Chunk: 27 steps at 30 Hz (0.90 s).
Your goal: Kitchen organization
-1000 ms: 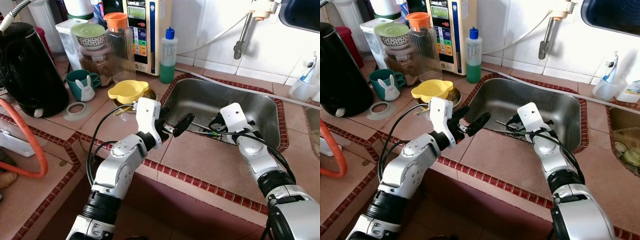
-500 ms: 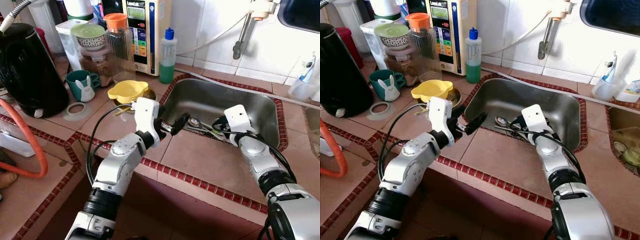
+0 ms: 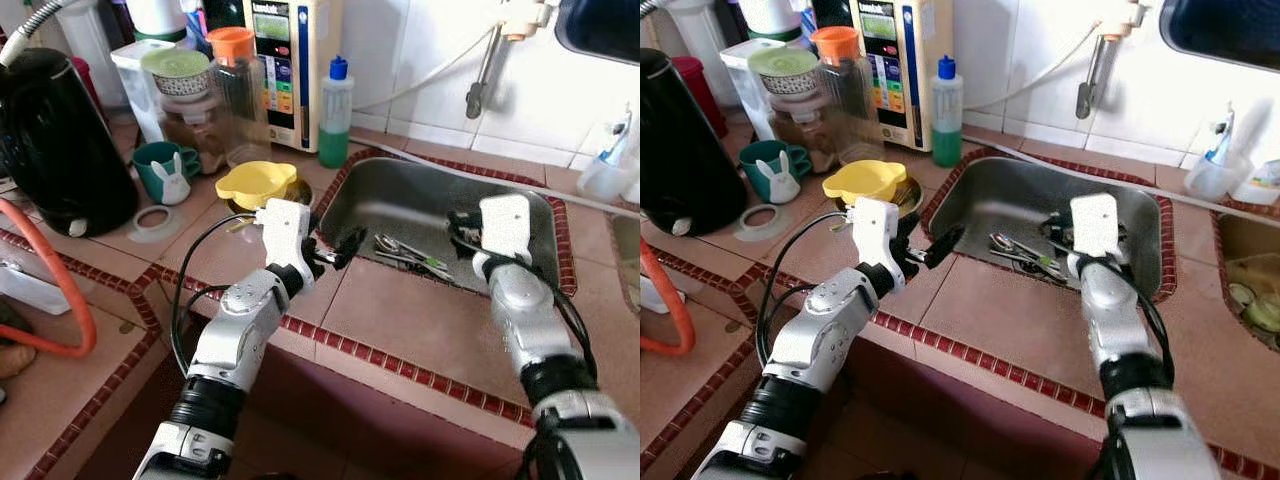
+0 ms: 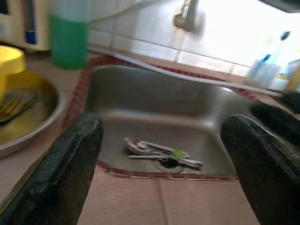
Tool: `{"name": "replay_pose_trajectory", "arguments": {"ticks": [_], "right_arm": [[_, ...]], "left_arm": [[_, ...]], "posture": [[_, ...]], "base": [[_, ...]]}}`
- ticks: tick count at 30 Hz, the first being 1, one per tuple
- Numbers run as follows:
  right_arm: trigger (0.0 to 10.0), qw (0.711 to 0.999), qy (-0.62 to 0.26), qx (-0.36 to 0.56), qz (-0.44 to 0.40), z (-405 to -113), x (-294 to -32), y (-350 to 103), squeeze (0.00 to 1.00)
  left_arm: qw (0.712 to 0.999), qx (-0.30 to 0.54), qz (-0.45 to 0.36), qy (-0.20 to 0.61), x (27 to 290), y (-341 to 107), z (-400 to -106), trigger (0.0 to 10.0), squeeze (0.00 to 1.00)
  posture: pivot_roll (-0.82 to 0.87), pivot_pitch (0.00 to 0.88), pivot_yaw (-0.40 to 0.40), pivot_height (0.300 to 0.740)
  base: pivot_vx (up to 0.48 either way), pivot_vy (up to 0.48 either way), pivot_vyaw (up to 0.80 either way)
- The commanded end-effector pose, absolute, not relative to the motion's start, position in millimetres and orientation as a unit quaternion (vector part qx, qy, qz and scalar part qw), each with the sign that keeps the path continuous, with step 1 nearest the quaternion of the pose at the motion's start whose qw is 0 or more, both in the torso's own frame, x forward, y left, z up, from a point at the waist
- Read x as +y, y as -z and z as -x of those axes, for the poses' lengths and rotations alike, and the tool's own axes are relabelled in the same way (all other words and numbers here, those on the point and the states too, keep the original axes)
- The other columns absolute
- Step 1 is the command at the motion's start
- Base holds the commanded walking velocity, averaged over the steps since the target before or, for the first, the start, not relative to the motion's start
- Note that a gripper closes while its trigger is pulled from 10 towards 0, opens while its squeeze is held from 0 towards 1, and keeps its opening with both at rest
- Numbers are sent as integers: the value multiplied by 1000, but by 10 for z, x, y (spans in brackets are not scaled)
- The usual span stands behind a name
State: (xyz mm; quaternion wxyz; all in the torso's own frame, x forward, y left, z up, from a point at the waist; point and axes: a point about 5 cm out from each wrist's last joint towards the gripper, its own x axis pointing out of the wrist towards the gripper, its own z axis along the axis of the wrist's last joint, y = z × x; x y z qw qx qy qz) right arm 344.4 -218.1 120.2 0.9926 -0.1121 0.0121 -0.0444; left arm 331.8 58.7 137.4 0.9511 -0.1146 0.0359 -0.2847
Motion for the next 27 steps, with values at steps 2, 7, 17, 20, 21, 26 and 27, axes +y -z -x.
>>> {"name": "replay_pose_trajectory", "arguments": {"ticks": [2,7,17,20,21,26,27], "right_arm": [[10000,995,68,4,78,-3330,-2228,-1271,0],[10000,994,87,17,67,-3047,-2282,-1206,0],[10000,992,107,12,70,-2827,-2272,-1369,0],[10000,992,108,11,68,-2805,-2240,-1427,0],[10000,992,106,11,66,-2798,-2218,-1431,0],[10000,994,98,14,54,-2788,-2125,-1438,0],[10000,994,97,14,51,-2786,-2119,-1441,0]], "left_arm": [[955,25,111,274,554,-1434,-3379,10000,0],[954,29,121,274,453,-1396,-3362,10000,0],[953,24,122,274,296,-1343,-3330,10000,0],[954,17,125,271,278,-1373,-3348,10000,0],[955,16,127,268,282,-1379,-3354,10000,0],[960,8,131,247,311,-1397,-3379,10000,0],[961,7,130,244,315,-1399,-3382,10000,0]], "posture": [[62,0,60,740],[18,0,52,740],[-50,32,14,740],[-48,27,9,740],[-48,26,9,740],[-29,28,4,740],[-29,28,4,740]], "base": [[0,0,0],[0,0,0],[0,0,0],[0,0,0],[0,0,0],[0,0,0],[0,0,0]]}}
